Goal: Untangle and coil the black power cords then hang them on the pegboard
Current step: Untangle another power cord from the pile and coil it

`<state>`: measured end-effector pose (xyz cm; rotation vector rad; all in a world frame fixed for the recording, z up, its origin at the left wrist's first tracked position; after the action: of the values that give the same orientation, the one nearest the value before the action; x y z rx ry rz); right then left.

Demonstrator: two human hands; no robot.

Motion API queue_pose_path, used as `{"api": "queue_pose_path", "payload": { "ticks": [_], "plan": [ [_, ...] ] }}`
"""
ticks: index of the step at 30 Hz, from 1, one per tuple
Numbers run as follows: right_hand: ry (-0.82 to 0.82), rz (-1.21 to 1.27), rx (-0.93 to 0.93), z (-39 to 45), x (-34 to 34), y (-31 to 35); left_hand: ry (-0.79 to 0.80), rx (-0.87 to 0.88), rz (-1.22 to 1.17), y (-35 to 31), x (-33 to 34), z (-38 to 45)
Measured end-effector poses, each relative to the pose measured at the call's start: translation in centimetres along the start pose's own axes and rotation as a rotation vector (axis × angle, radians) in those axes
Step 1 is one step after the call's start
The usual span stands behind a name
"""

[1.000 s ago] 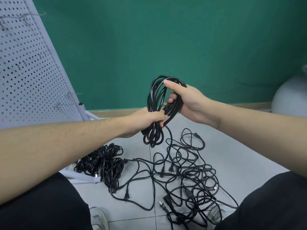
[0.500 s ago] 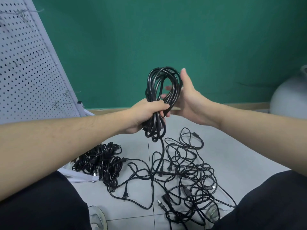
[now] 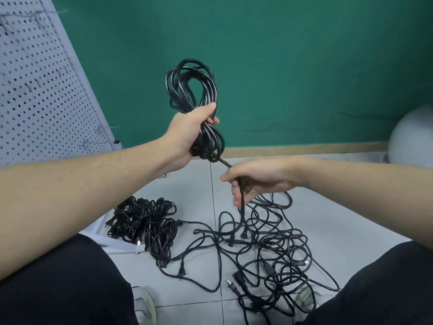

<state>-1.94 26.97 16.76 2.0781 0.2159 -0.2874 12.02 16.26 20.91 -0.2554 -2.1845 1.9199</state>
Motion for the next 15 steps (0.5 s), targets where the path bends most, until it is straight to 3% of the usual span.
{"api": "queue_pose_path", "payload": {
  "ticks": [5, 7, 12, 15],
  "plan": [
    [0.073, -0.471, -0.006, -1.0, -1.8, -0.8, -0.126, 0.054, 0.163, 0.3, -1.9, 1.8],
    [-0.013, -0.414, -0.091, -1.1, -2.4, -0.7, -0.117, 0.058, 0.273, 1.0, -2.7, 2.2],
    [-0.16, 0.05, -0.16, -0.7, -3.9, -0.3, -0.112, 0.068, 0.504, 2.2, -2.7, 2.5],
    [-0.251, 0.106, -0.241, -0.6, -3.8, 0.3, -0.059, 0.042, 0.588, 2.4, -2.3, 2.2]
  ]
}}
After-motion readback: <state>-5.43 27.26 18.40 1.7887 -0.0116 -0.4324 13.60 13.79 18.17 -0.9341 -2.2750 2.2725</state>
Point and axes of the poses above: each hand's wrist, its own z-axis towards the middle knuckle, its own x-axis out of the palm, y = z × x, the point moved 1 cm from there along z, towards the middle knuckle, and after that the axes turned 14 degrees about -y, right-handed, at the moved point
